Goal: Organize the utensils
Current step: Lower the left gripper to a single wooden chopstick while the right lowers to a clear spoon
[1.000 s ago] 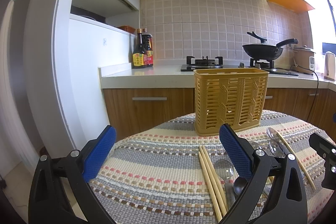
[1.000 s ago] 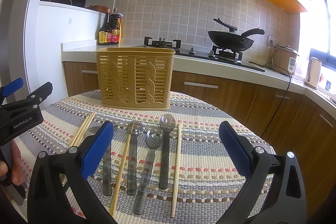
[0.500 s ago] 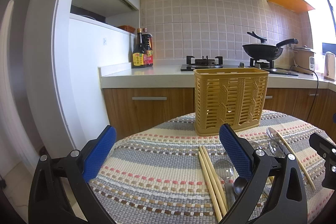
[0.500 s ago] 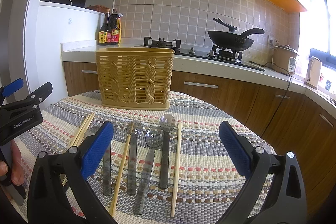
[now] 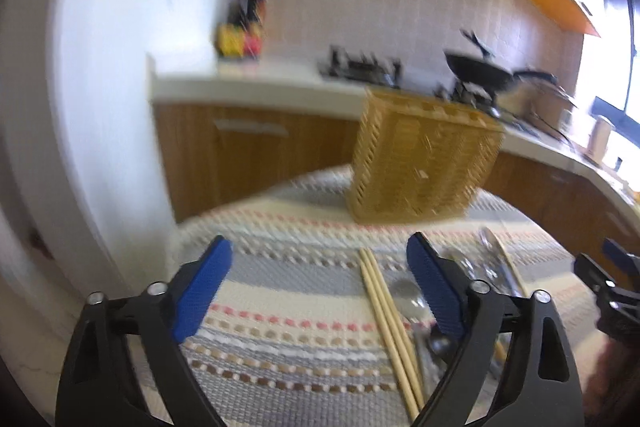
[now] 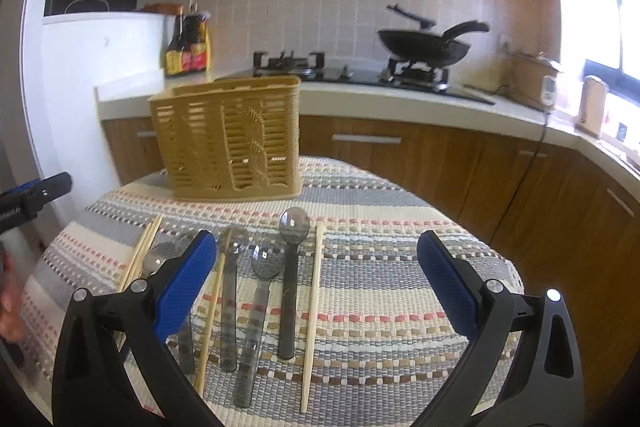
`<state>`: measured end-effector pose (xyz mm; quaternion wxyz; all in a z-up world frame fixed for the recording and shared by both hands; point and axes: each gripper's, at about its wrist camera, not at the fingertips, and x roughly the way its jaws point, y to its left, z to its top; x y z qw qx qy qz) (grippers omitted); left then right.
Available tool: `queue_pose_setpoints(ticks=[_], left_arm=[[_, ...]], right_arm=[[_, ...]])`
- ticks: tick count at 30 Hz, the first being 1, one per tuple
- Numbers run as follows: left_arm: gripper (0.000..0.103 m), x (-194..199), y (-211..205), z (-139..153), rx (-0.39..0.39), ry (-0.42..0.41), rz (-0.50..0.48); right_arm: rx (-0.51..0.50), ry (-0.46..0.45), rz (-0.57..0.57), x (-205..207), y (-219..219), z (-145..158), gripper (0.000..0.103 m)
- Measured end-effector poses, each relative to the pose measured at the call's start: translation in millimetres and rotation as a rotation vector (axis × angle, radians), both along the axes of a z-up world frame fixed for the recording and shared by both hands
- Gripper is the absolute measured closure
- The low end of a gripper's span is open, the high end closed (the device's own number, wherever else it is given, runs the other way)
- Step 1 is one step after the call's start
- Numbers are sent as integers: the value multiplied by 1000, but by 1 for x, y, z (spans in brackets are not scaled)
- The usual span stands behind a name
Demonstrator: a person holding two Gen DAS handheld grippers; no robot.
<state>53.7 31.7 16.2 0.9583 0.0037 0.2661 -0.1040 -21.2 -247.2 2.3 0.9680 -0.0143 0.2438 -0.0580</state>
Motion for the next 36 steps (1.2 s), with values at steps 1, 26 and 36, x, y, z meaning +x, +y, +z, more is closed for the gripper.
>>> queue_pose_setpoints(ticks=[1,26,36], left_arm=[[33,9,0,-2,7,59,-26],[83,82,-63,-72,110,557,-173],[81,94,-81,-60,139,606,-172]], right_arm=[[0,43,3,6,-1,2,7],[88,402,80,77,-40,-6,49],[113,437,101,84,-42,-9,49]])
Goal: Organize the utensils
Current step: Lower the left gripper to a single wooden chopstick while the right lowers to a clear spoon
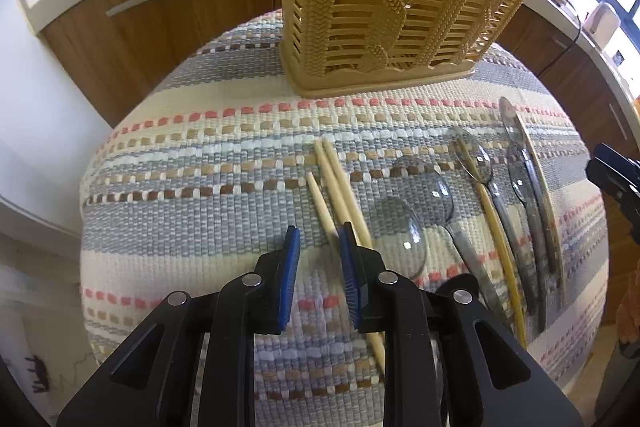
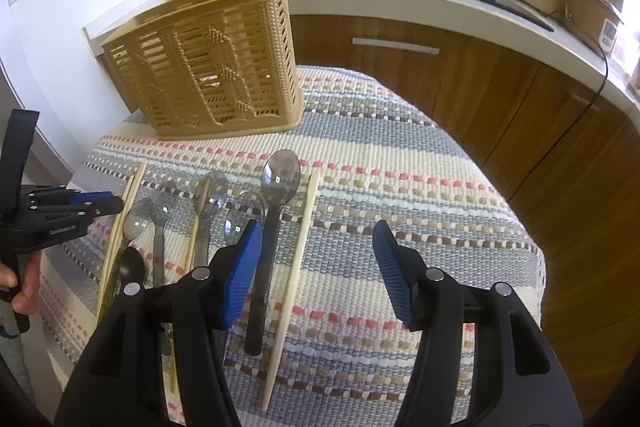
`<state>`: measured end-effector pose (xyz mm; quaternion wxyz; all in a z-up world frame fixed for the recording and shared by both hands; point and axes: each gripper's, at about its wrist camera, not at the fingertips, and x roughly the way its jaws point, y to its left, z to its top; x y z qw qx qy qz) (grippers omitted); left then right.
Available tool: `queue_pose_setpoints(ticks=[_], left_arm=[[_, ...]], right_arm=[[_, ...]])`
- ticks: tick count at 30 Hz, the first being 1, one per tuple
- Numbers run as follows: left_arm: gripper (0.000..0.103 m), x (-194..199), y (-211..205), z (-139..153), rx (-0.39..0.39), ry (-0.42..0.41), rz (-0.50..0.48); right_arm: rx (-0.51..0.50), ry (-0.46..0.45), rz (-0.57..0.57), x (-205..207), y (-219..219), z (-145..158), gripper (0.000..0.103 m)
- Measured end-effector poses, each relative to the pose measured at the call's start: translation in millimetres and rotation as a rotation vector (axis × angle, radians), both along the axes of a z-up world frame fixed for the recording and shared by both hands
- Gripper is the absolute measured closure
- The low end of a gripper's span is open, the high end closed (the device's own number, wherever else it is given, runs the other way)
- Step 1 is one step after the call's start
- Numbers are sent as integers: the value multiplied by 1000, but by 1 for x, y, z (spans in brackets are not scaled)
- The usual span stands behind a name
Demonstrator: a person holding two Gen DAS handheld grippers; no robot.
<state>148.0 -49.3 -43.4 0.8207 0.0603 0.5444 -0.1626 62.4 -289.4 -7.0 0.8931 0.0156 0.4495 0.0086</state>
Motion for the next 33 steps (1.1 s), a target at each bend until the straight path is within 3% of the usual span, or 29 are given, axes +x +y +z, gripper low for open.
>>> queue_pose_setpoints(ticks=[4,6,10,16,20,21,25,33], left_arm=[[80,1,-12,2,66,-13,-10],[84,-1,-18,5,92,-21,-27],[93,-4,-23,11,77,-3,-15],[91,8,-33,21,110,2,-35],[97,11,-45,26,128,-3,-50],[98,12,-50,28,124,-4,-46],[101,7,-33,25,87,-7,-33],[101,3,-14,26,37,-8,-24]], right_arm=[[-7,-6,3,-1,0,3,49],[-10,-1,6,-1,-1,4,49],[19,47,12,11,-8,6,49],[102,210,94,67,1,0,49],[133,283,119,97,11,-12,49],[136,296,121,103,14,-14,49],[152,345,109,118,18,-28,64],[64,388,104,123,31,-38,65]])
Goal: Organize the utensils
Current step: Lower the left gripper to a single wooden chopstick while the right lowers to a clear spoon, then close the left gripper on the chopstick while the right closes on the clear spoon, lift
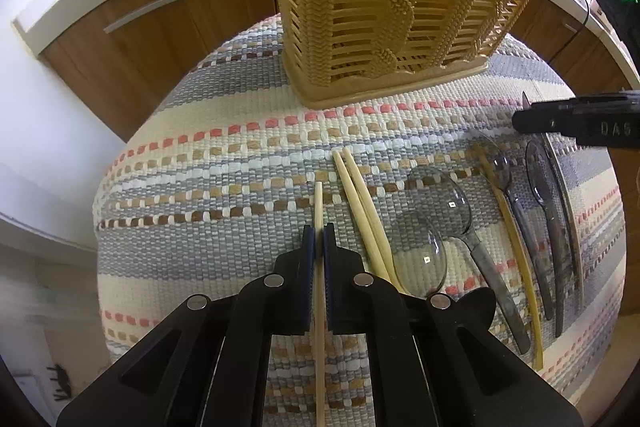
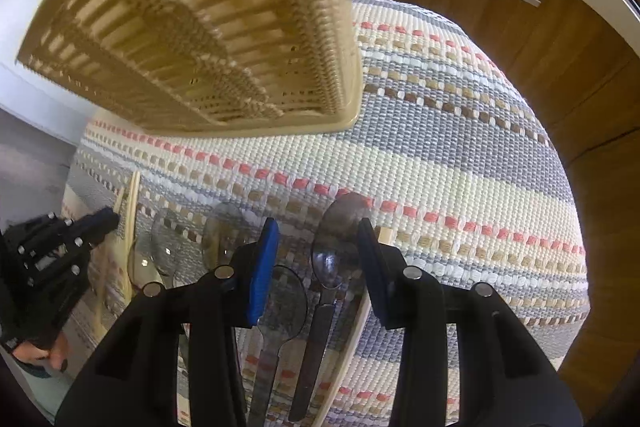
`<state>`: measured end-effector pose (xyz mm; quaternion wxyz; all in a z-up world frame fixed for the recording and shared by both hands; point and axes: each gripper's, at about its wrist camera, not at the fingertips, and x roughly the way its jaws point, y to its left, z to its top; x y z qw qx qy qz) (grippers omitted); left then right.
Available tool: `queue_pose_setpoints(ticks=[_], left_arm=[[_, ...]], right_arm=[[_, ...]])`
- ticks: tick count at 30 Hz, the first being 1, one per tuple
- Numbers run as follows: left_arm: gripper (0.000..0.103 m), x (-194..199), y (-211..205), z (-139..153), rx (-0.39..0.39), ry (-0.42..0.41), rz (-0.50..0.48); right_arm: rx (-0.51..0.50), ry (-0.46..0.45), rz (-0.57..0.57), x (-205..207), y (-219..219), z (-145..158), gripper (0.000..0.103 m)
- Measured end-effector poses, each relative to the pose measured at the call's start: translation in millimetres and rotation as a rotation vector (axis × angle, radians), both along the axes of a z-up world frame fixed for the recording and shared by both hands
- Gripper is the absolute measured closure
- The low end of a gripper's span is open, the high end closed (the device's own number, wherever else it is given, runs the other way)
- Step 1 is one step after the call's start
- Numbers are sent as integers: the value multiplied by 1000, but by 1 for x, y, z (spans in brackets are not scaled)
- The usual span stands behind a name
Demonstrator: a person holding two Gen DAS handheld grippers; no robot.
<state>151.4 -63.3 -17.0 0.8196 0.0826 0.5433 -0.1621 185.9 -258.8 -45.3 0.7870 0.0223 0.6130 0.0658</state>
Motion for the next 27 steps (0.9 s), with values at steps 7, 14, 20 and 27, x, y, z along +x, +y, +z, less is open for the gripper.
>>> queue_pose_setpoints(ticks=[7,14,20,27], left_arm=[[100,3,20,-4,-23,-4,5],[99,6,21,-17,-15,8,-10],[76,8,11,-18,27,70,-98],[99,7,5,-17,93,34,-105]], right_arm=[[-11,-34,-3,-4,1,9,65],[-27,9,-2,5,2,-6,65],[-85,37,29,6,25,-13,65],[-135,-7,56,0,41,-12,73]])
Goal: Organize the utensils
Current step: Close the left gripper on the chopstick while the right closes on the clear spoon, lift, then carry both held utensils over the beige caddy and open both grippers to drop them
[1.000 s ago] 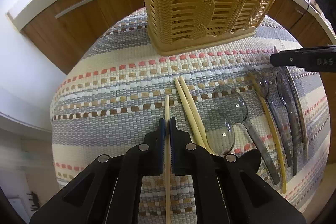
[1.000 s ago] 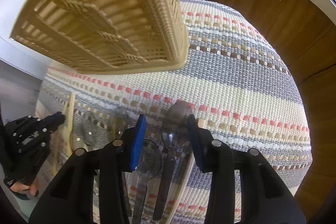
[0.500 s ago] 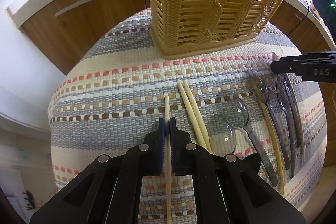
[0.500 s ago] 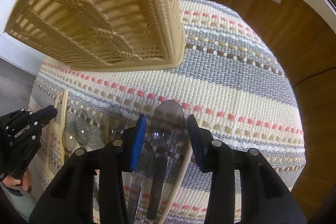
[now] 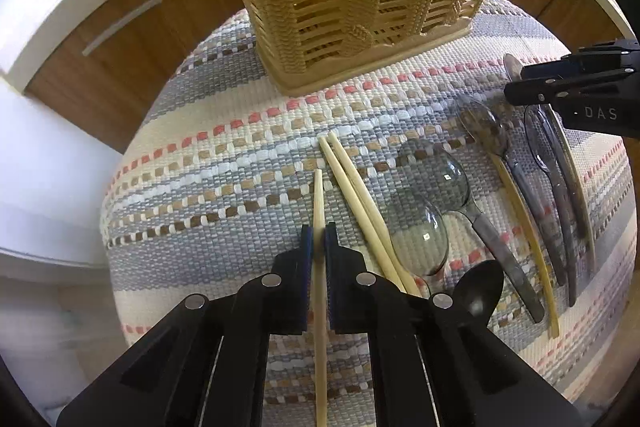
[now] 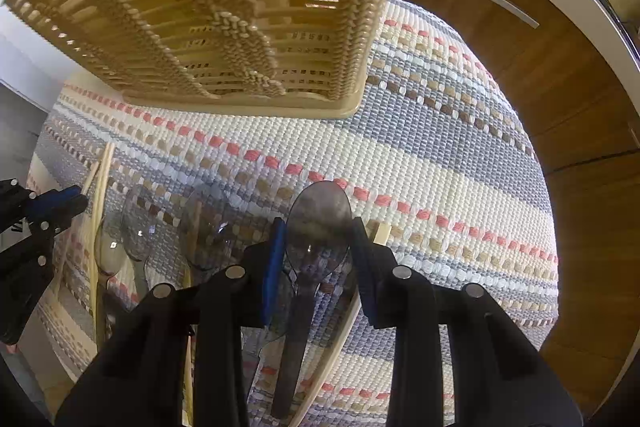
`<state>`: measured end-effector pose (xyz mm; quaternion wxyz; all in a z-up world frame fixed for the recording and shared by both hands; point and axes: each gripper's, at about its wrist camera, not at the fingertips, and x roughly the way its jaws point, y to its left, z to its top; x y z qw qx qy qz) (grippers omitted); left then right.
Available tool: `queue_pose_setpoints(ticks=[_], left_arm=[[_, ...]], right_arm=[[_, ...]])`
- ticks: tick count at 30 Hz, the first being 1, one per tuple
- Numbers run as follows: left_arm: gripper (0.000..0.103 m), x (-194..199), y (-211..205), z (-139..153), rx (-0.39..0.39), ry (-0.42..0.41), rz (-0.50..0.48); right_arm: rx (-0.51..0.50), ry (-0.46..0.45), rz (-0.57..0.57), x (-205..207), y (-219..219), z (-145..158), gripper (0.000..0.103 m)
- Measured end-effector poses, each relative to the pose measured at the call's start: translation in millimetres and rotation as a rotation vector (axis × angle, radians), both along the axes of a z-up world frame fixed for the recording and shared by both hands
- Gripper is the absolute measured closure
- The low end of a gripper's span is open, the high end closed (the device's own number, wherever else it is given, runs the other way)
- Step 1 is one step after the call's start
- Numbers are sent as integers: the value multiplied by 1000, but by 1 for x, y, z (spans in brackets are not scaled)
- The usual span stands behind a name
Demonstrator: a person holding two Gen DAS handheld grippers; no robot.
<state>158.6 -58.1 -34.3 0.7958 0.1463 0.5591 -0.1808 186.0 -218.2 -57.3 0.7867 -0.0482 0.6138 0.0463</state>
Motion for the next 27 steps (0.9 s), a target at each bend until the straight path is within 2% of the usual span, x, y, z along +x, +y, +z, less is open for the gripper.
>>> queue_pose_setpoints(ticks=[2,4,9,12,13,16,19,21,24,27], left_arm=[[99,-3,8,7,-32,-47,28],[99,-9,21,23,-130,-102,57],[99,-30,58,89,-366,-300,108],[99,-41,61,129,-469,-412,106],[99,-42,58,143,-494,-455,104],[99,-41,49,184,-559,-587,100],[99,-35,34,210,-587,-710,114],[99,-25,26,224,-603,-786,124],[99,-14,18,233,-646,-873,144],[99,-3,15,240,-646,-945,188]], right_arm=[[34,-35,3,-15,-13,10,73],[70,-98,18,-32,-25,27,73],[164,-326,91,-79,-34,83,73],[220,-469,115,-99,-43,122,73],[229,-500,121,-94,-41,135,73],[254,-630,138,-104,-38,174,73],[270,-762,132,-105,-35,217,73],[266,-839,114,-92,-30,235,73],[202,-969,65,-78,-26,252,73],[160,-1052,7,-57,-22,257,73]])
